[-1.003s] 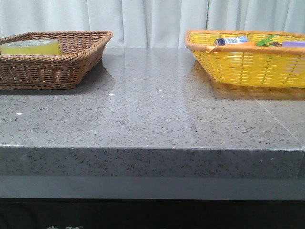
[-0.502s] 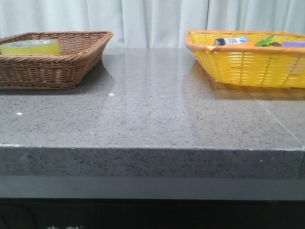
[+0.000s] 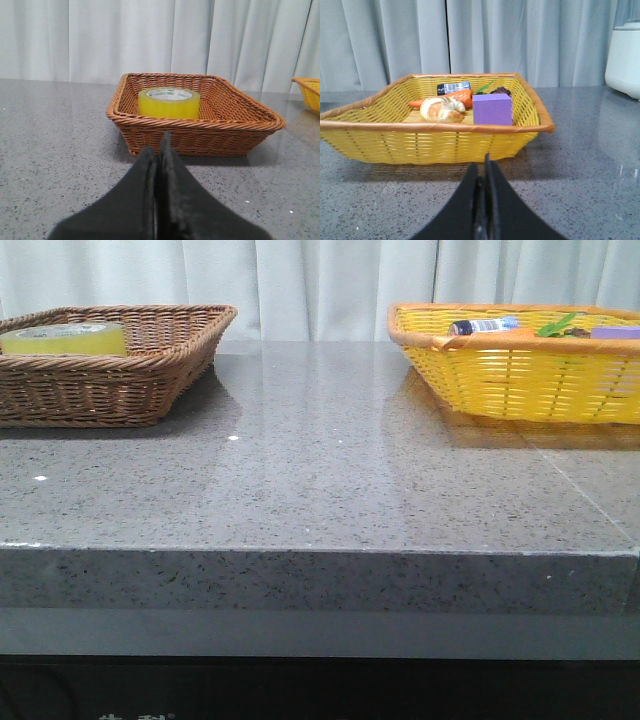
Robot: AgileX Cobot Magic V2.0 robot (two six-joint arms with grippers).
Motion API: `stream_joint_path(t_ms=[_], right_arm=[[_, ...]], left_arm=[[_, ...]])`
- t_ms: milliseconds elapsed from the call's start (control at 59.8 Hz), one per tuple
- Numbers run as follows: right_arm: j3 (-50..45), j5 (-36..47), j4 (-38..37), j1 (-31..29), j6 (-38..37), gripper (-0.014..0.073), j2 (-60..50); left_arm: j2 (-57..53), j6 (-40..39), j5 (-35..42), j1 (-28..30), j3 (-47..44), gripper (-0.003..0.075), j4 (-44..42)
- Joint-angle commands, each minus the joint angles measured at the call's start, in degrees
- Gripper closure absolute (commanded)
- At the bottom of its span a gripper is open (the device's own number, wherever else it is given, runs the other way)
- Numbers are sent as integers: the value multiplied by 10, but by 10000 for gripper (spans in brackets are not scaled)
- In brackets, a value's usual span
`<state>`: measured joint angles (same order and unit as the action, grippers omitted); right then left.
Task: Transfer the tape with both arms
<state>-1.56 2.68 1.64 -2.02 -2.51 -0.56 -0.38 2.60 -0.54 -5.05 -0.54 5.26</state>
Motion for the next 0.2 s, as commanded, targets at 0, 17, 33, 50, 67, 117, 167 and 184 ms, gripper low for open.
stream_joint_path(t_ms=[0,17,33,50,67,117,167,184], right_arm=[[15,49,-8,-2,2,664,-15],[15,49,-8,-2,2,664,-15],[15,49,-8,-2,2,664,-15],[15,49,-8,-2,2,664,-15],[15,49,-8,-2,2,664,-15],[15,49,-8,-2,2,664,-15],[15,49,-8,-2,2,664,-15],[15,49,-8,-2,2,664,-15]], left_arm=[[-9,-3,42,1,-22,740,4],[-9,-3,42,1,-22,740,4],[-9,-3,42,1,-22,740,4],[-9,-3,42,1,-22,740,4],[-9,-3,42,1,-22,740,4],[-9,-3,42,1,-22,740,4],[-9,-3,42,1,-22,740,4],[-9,-3,42,1,-22,740,4]])
